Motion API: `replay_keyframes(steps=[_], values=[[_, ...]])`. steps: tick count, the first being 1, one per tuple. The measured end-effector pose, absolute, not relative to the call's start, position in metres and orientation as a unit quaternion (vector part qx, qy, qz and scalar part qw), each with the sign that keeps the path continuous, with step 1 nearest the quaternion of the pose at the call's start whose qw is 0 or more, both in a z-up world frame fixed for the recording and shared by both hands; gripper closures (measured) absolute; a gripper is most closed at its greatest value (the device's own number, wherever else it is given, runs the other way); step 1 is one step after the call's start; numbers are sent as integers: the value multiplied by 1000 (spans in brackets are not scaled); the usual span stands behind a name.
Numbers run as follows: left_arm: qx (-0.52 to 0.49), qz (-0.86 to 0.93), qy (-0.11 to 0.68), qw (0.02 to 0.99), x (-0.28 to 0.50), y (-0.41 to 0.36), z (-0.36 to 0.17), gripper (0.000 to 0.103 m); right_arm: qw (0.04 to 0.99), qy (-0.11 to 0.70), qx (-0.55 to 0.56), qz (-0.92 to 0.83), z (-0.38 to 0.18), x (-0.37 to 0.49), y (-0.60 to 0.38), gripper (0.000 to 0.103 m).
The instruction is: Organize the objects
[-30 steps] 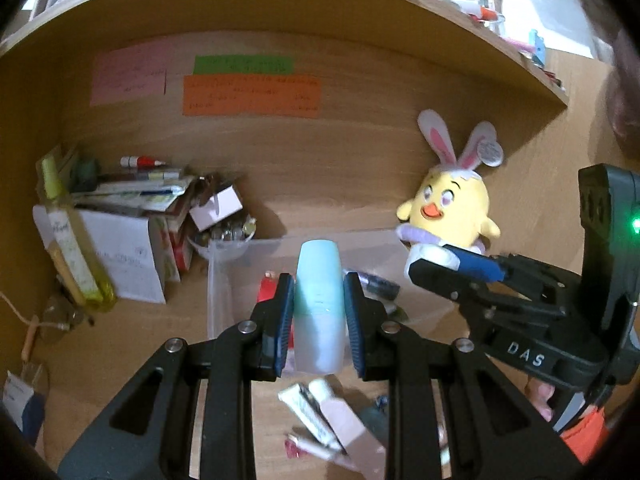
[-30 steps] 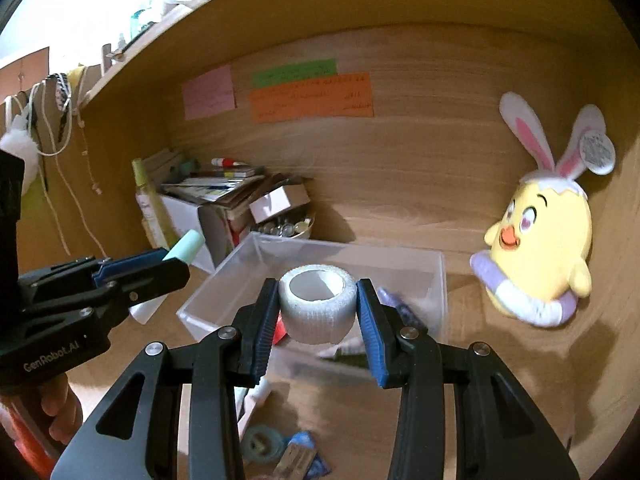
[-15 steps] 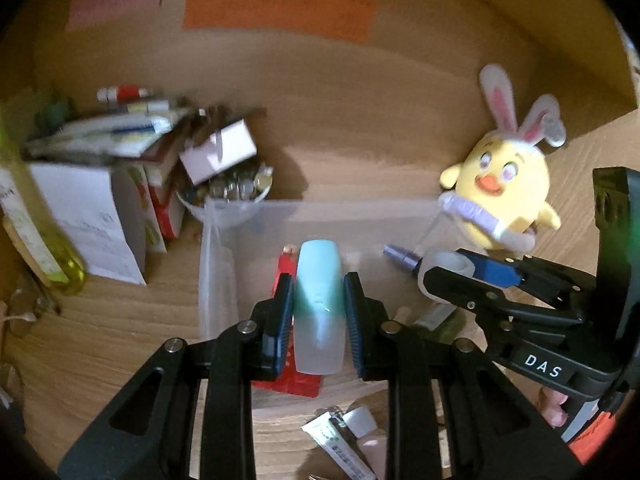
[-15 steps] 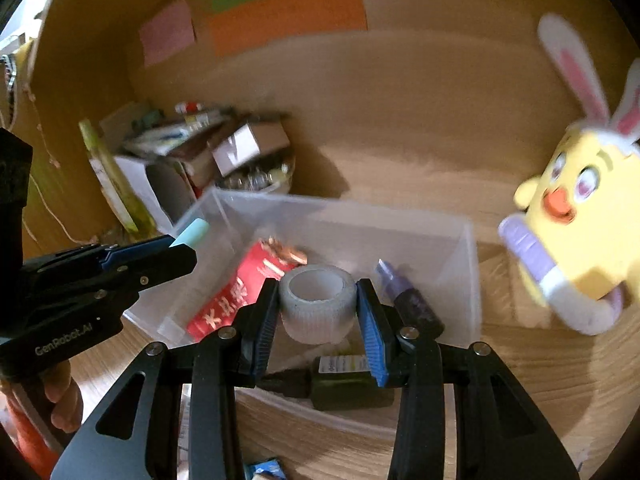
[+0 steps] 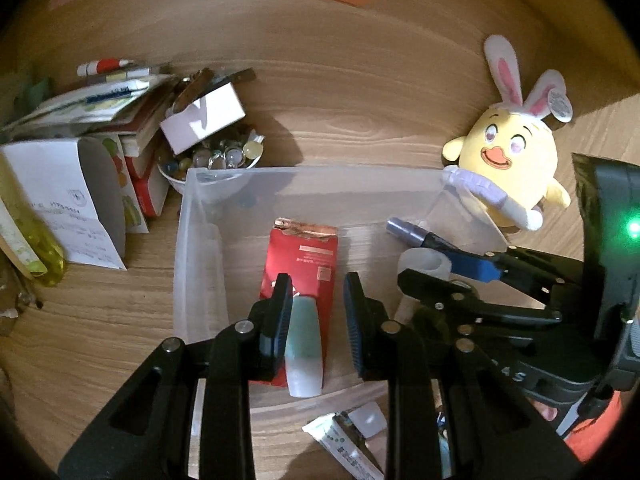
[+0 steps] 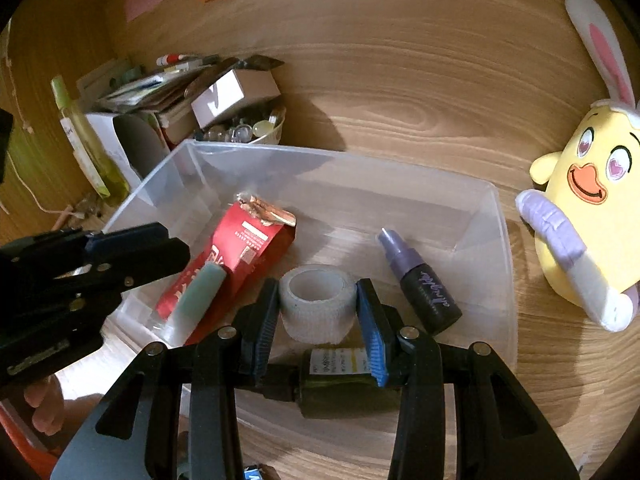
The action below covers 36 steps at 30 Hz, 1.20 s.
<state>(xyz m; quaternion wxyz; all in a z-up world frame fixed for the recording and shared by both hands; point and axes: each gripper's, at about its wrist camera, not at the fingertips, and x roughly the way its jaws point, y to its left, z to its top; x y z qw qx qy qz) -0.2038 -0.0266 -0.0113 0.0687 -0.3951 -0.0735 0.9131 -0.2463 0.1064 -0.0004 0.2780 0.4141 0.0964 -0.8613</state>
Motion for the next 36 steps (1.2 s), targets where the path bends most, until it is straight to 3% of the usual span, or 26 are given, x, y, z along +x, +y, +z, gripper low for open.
replay_keyframes(steps=[5,7,12,18,36], values=[[-384,918,-69,69,-190,-26,0,72,279,101,406,-864,9,-236,109,60],[-375,922,-67,68,-182,-26,6,68,279,103,395,-869,17,-229,112,51],[-356,930,-64,64,-156,-23,18,47,284,100,362,-882,39,-203,123,40],[-346,935,-41,61,-119,-11,18,33,285,102,330,-894,50,-172,146,33],[-406,912,-41,38,-26,-17,-47,29,303,93,396,-862,-18,-117,178,33]])
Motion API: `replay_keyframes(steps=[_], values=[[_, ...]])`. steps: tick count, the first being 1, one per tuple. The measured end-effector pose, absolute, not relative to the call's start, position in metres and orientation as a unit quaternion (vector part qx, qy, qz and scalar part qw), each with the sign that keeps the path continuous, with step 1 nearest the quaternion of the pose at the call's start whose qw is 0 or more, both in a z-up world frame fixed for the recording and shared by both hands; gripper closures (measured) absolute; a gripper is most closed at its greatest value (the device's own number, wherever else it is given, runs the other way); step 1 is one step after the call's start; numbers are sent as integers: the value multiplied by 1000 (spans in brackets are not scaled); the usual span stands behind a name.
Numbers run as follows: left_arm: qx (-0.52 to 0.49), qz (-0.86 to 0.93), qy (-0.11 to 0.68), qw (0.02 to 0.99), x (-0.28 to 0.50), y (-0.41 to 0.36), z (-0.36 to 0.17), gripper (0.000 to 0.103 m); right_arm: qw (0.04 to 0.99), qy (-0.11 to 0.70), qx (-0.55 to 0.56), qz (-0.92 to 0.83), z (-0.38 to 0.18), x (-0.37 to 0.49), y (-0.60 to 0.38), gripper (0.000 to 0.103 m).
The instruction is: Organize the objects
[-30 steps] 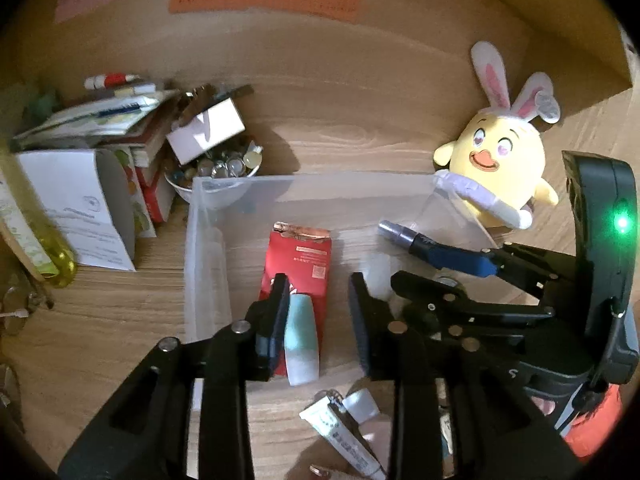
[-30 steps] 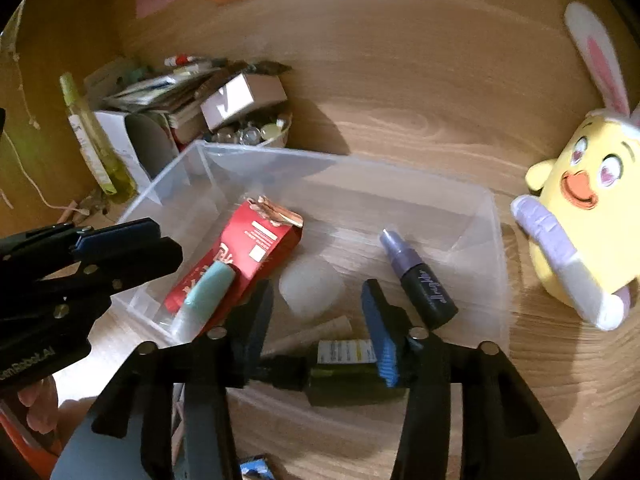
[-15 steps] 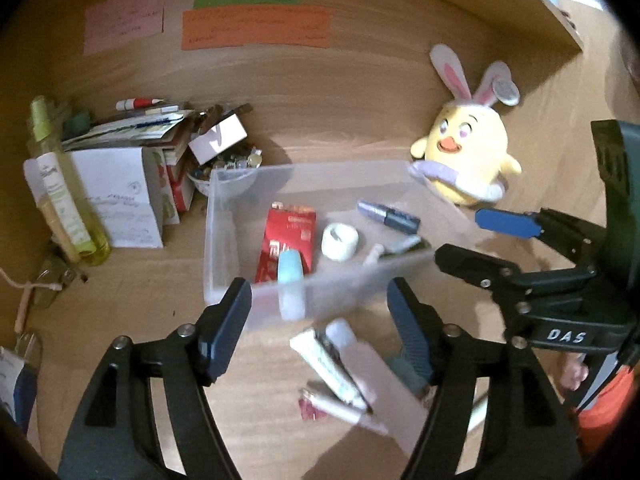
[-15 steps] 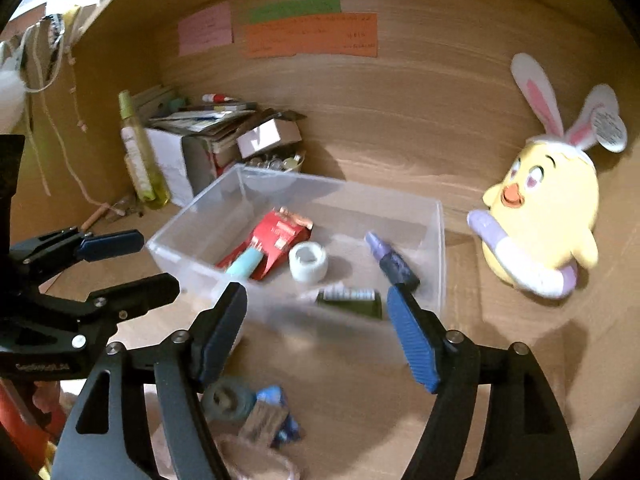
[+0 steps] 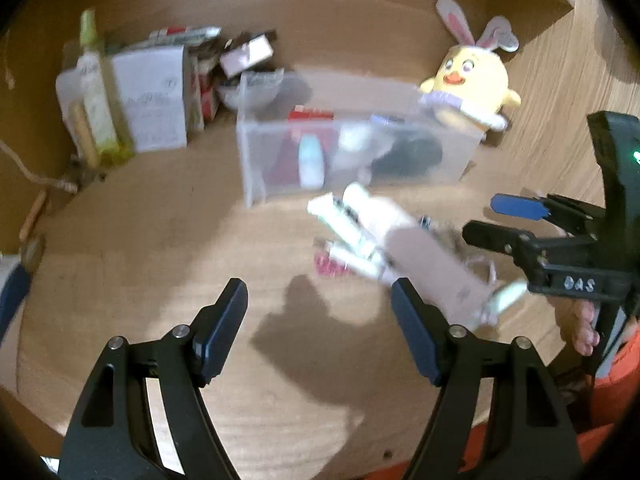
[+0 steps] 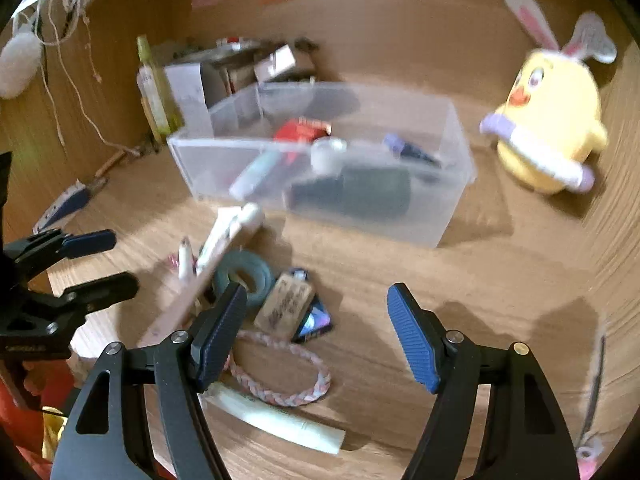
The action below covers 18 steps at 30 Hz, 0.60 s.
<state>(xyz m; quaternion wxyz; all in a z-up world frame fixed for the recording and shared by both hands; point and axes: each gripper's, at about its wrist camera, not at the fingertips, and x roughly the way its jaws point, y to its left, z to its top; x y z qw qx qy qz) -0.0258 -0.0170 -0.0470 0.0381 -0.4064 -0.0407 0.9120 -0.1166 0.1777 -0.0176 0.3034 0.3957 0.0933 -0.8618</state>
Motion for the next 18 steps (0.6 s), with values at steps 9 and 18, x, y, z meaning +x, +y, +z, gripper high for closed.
replay_keyframes(steps=[9,18], values=[[-433,896,-43,88,-8,2,-64,29,313,101,416,-848,-32,-119,161,62],[-433,890,-16,143,-8,38,-67,29,320,115,408,-847,-34,-115,158,80]])
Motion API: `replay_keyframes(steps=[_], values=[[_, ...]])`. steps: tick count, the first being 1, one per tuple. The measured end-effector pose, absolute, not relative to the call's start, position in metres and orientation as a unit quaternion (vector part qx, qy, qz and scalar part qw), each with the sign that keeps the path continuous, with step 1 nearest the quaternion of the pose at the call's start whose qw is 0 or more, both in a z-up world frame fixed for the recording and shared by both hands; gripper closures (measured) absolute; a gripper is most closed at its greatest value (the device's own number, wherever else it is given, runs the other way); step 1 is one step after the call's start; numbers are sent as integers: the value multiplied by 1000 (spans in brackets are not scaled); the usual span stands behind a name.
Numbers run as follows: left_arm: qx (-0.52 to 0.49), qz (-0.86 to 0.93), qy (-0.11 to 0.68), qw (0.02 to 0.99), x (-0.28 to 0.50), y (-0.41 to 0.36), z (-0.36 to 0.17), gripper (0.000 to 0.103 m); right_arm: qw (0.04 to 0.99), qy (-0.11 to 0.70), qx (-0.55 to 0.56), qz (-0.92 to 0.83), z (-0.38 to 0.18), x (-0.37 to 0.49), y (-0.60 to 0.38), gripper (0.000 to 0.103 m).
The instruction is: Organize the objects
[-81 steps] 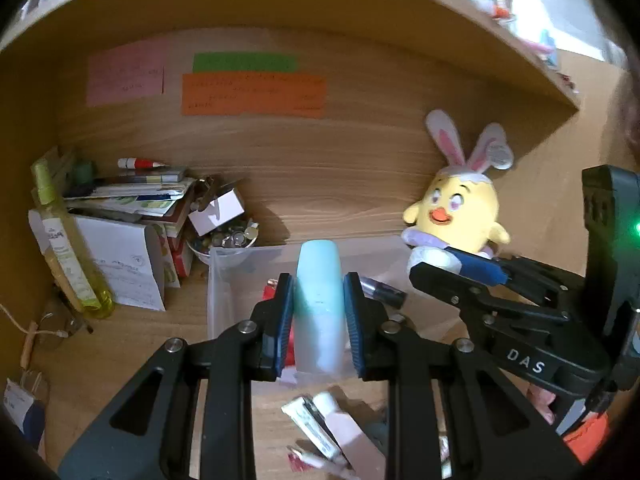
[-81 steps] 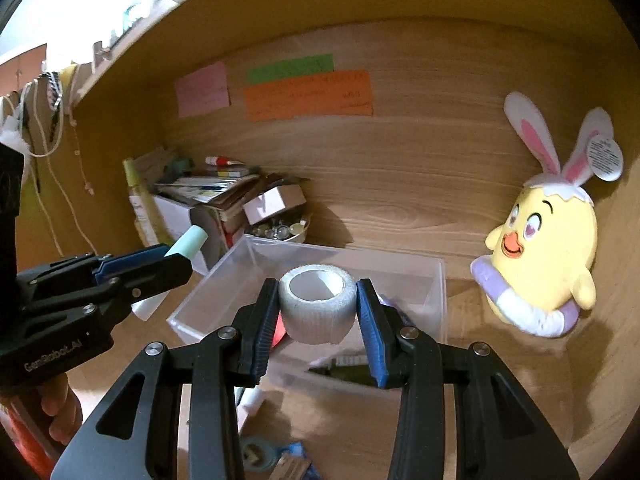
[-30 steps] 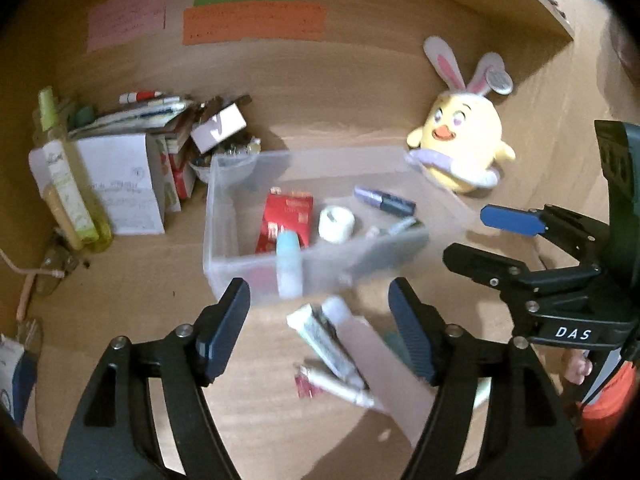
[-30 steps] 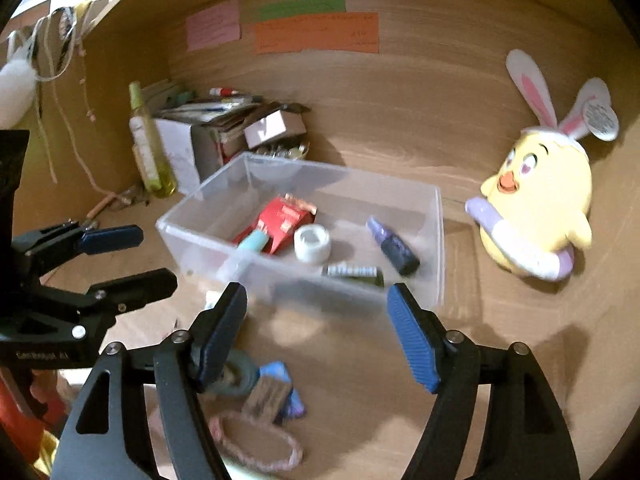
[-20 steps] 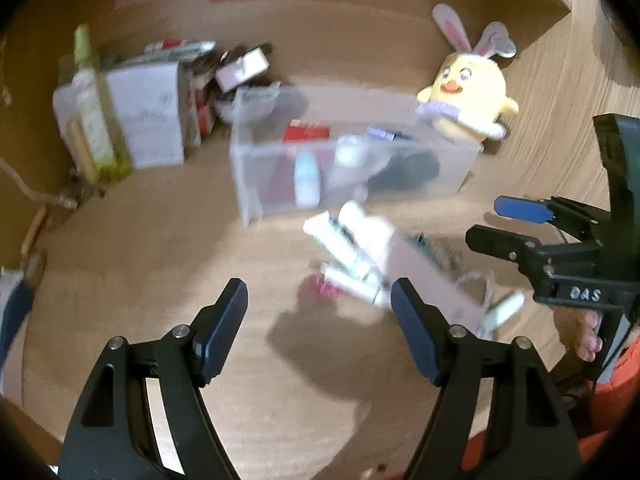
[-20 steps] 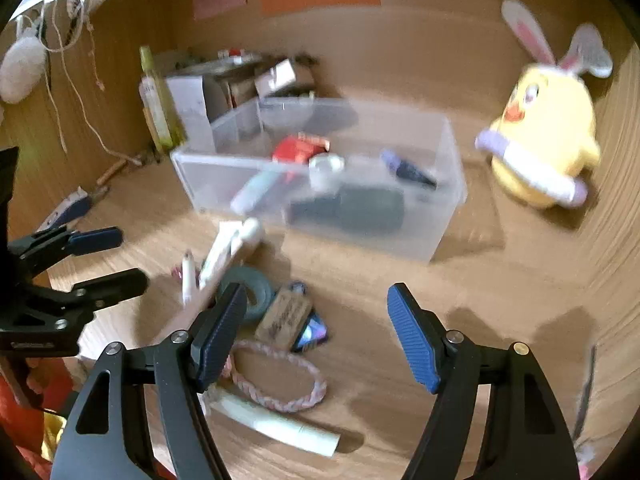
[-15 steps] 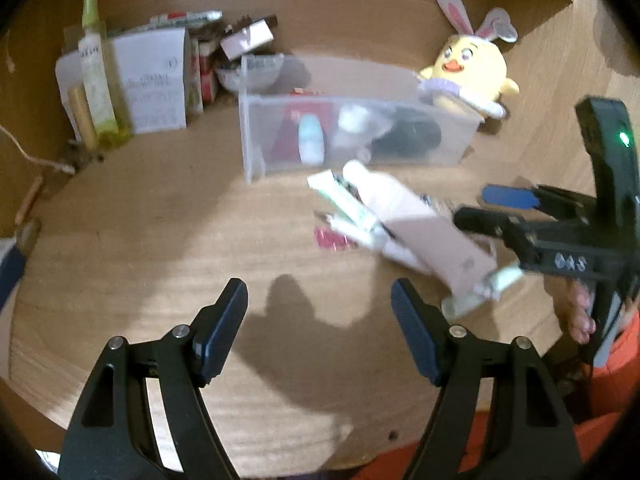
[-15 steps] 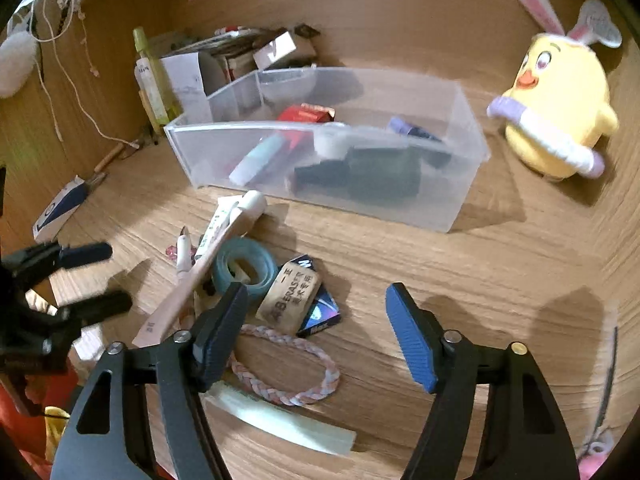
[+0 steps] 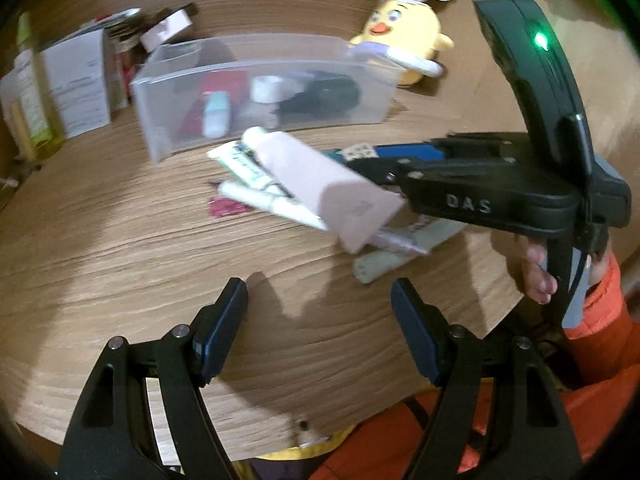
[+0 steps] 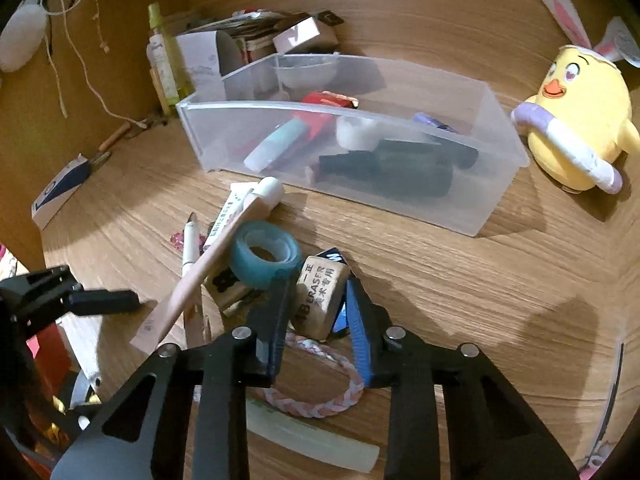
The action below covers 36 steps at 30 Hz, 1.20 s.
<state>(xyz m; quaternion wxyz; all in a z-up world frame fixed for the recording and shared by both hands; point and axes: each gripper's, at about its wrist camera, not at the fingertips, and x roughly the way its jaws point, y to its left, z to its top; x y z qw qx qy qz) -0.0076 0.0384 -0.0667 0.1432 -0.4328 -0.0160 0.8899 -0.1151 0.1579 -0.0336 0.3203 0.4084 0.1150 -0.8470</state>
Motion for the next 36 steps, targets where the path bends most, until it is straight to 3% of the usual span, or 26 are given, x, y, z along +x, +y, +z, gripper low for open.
replay_keyframes(steps=[4,8,19,21,29,36], values=[[-435,887,-22,154,-14,45,-66,29,316,102,403,-853,-28,-114,169,87],[-442,879,-69,166,-24,39,-61,29,310,95,400,-857,-25,-114,179,88],[-455,876,-108,117,-56,32,-63,30,305,70,391,-865,-22,-109,204,90],[-457,875,-111,119,-58,30,-64,48,302,69,389,-868,-21,-108,208,90],[-463,877,-78,106,-49,16,-63,84,294,52,378,-876,-14,-109,222,91],[-454,887,-43,67,-42,-6,-58,85,290,43,379,-878,-13,-113,225,91]])
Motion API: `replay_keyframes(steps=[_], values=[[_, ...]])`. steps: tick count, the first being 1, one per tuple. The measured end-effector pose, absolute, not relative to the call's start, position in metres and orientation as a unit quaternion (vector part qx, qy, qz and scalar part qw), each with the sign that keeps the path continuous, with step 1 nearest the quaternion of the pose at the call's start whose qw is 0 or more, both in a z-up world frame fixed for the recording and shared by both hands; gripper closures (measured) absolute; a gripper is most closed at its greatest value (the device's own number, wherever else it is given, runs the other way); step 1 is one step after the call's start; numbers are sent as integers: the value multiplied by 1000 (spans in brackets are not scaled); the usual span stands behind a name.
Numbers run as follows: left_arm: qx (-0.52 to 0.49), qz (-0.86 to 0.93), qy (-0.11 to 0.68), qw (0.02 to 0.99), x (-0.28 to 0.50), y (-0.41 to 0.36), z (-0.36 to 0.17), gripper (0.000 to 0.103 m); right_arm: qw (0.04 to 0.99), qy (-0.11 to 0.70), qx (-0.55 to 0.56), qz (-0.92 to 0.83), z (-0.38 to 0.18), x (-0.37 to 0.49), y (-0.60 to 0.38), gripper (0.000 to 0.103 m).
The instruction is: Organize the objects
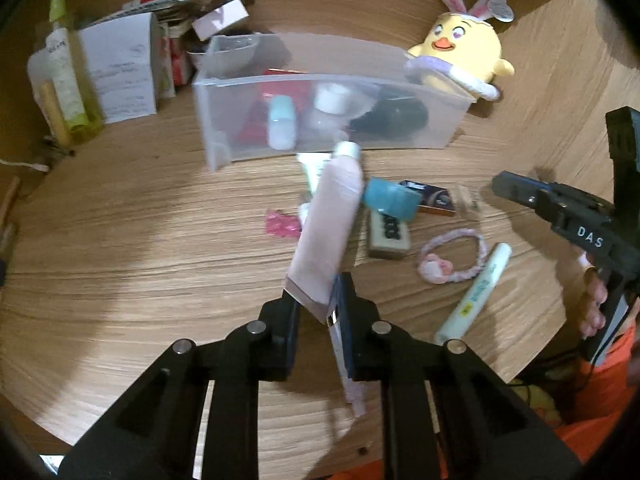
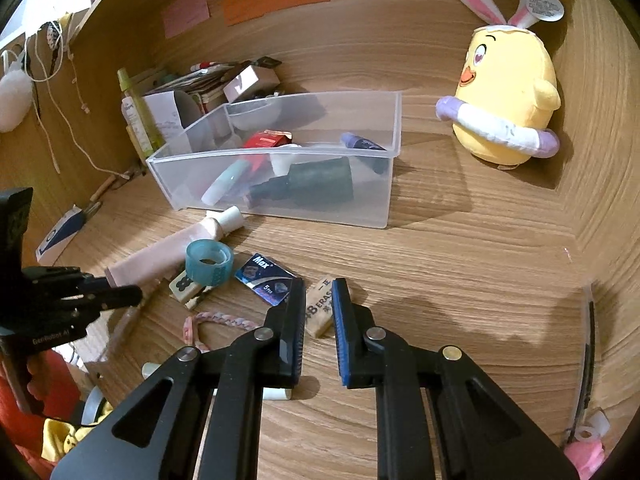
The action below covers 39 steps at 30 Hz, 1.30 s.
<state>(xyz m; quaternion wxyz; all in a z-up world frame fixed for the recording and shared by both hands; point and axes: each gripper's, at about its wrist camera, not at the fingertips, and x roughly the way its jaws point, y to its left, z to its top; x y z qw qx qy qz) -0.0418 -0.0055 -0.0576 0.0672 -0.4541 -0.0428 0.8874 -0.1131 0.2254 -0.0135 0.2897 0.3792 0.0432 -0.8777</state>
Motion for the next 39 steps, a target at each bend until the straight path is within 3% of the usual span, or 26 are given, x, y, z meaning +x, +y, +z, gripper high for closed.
replay_keyframes(steps=[2,5,10,11,14,21,23,25,28,36,39], values=[[-455,888,-36,65,-41,-6,-57,85,290,43,379,-878,-14,-113,225,91],[-459,886,-23,70,-41,-1,-60,74,290,39,379,-878,-13,-115,224,91],[-448,891,25,64,-39,15,-69,72,290,37,375,-880,-9,-115,225,91],[-446,892,31,63,-40,16,-70,73,289,38,375,-880,-9,-115,226,91],[-443,894,39,60,-42,13,-71,91,286,36,378,-880,-9,-117,229,91],[-440,896,39,36,-38,-5,-68,93,290,34,400,-869,-15,-121,230,90],[-437,898,34,29,-34,-11,-67,93,290,33,417,-861,-22,-125,226,82],[-434,900,32,23,-32,-16,-66,93,286,32,429,-856,-28,-127,221,61],[-431,902,26,15,-29,-24,-66,93,277,33,431,-858,-31,-131,216,51],[-432,902,7,-4,-25,-48,-71,93,241,74,437,-864,-41,-135,203,51],[-430,903,-2,-10,-24,-56,-71,93,243,82,431,-865,-39,-134,201,59]])
